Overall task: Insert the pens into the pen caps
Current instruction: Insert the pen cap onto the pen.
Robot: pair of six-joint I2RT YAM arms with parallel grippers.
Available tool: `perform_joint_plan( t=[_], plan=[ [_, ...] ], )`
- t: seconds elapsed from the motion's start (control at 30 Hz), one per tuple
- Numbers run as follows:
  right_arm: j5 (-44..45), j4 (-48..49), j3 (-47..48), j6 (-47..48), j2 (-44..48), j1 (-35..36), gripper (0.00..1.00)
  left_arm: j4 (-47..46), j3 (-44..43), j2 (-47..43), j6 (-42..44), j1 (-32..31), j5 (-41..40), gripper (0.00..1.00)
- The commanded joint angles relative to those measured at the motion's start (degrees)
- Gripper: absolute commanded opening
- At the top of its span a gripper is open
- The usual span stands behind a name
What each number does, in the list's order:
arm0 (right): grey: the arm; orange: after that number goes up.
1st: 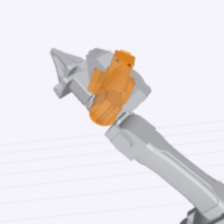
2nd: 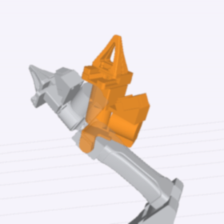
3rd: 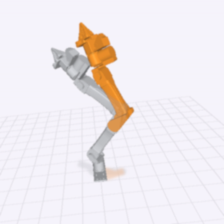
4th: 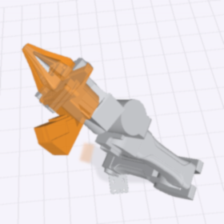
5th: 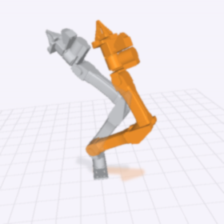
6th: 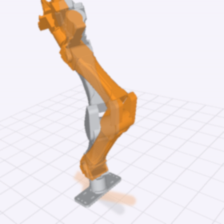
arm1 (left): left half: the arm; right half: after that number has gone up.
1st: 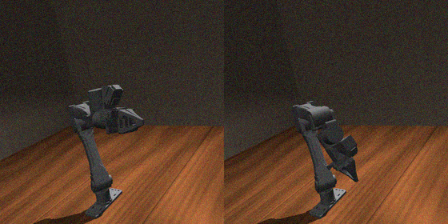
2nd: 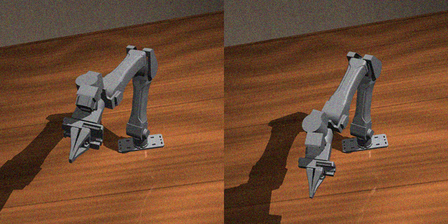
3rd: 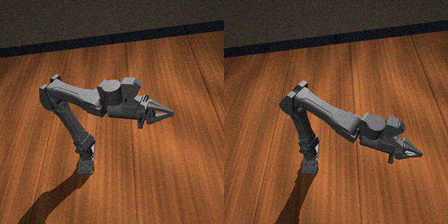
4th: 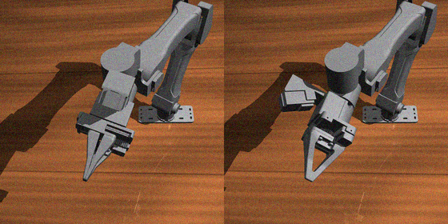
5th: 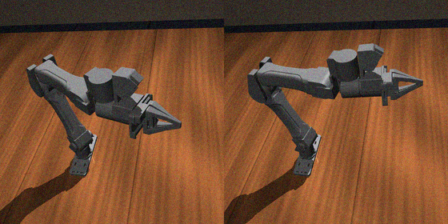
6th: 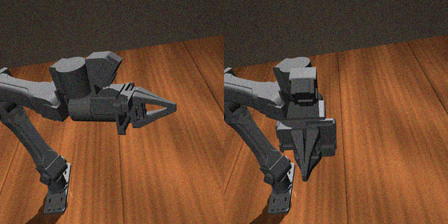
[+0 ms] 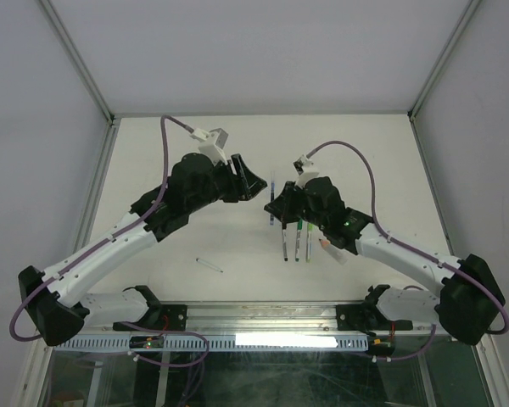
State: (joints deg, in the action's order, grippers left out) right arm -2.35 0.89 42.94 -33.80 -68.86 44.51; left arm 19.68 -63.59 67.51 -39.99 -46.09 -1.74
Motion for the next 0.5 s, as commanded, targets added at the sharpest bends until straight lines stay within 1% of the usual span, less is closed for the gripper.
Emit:
perform_joint_plan(
  t=[0.0, 0.07, 0.17, 0.33, 0.47],
  plan=[
    [0.47, 1.23, 1.97, 6.04, 4.82, -0.21, 0.00, -3.39, -2.48, -3.25, 3.82, 1.93, -3.68, 0.52],
    [-1.52, 2.79, 1.29, 7.98, 6.60, -0.18, 0.00, -4.87, -2.85, -3.65, 4.47, 2.62, -3.49, 0.54],
    [-4.41, 3.95, 1.01, 9.86, 9.25, -0.21, 0.00, -8.69, -3.39, -4.33, 5.75, 2.77, -2.34, 0.59],
    [-9.54, 7.19, 1.30, 10.19, 12.75, -0.21, 0.00, -14.01, -3.39, -4.45, 6.24, 2.87, 0.63, 0.66],
    [-12.55, 6.27, 3.60, 10.06, 12.18, -0.15, 0.00, -16.92, -2.85, -4.27, 5.97, 2.87, 3.96, 0.69]
  ],
)
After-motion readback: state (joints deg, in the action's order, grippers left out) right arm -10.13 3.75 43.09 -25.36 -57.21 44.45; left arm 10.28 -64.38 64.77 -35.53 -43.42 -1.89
